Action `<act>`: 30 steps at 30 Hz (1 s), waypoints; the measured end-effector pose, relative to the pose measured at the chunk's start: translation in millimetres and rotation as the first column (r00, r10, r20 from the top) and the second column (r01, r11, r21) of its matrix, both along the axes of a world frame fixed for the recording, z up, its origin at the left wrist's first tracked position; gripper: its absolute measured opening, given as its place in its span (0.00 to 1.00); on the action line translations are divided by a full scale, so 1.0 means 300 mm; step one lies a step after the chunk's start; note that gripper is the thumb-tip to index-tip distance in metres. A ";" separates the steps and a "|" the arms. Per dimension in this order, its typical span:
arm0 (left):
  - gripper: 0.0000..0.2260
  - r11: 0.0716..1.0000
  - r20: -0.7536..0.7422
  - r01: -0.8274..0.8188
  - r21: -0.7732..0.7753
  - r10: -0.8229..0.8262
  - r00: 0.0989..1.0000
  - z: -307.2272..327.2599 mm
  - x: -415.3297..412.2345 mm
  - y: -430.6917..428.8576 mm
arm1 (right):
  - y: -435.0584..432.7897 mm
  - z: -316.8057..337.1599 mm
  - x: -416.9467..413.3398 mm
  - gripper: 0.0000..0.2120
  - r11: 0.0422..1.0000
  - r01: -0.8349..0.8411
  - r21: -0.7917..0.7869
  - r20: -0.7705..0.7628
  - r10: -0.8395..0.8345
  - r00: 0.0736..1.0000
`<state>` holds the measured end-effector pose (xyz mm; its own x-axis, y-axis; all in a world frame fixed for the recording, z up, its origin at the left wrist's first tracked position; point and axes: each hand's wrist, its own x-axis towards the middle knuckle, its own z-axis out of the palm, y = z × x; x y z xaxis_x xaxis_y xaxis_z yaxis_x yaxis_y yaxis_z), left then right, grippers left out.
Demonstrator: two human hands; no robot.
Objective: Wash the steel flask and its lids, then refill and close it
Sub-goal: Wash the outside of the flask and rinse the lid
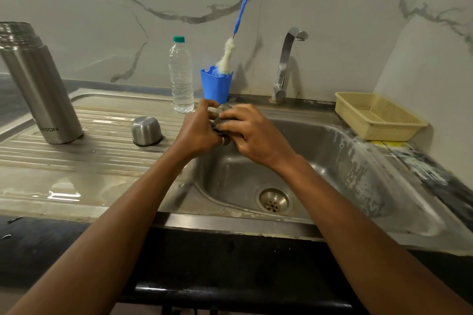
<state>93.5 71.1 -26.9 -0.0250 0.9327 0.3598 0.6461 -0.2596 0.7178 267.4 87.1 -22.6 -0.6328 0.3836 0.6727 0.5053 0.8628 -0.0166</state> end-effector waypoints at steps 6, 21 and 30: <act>0.39 1.000 -0.140 0.022 0.009 -0.020 0.990 0.001 0.006 -0.001 | 0.004 -0.005 -0.020 0.12 0.996 0.052 -0.075 0.005 -0.052 0.999; 0.33 0.995 -0.109 0.088 0.051 -0.082 0.991 -0.010 0.020 -0.001 | 0.026 0.021 0.035 0.11 0.515 -0.071 -0.854 -0.314 -0.403 0.860; 0.22 0.992 0.474 0.106 -0.074 -0.058 0.879 -0.010 -0.005 0.003 | 0.011 0.039 0.043 0.26 0.572 -0.186 -0.799 -0.400 -0.275 0.874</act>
<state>91.9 72.0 -29.9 -0.0908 0.9677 0.2352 0.2064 -0.2128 0.9550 280.3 90.4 -11.0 -0.3223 0.9133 0.2491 0.2740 0.3419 -0.8989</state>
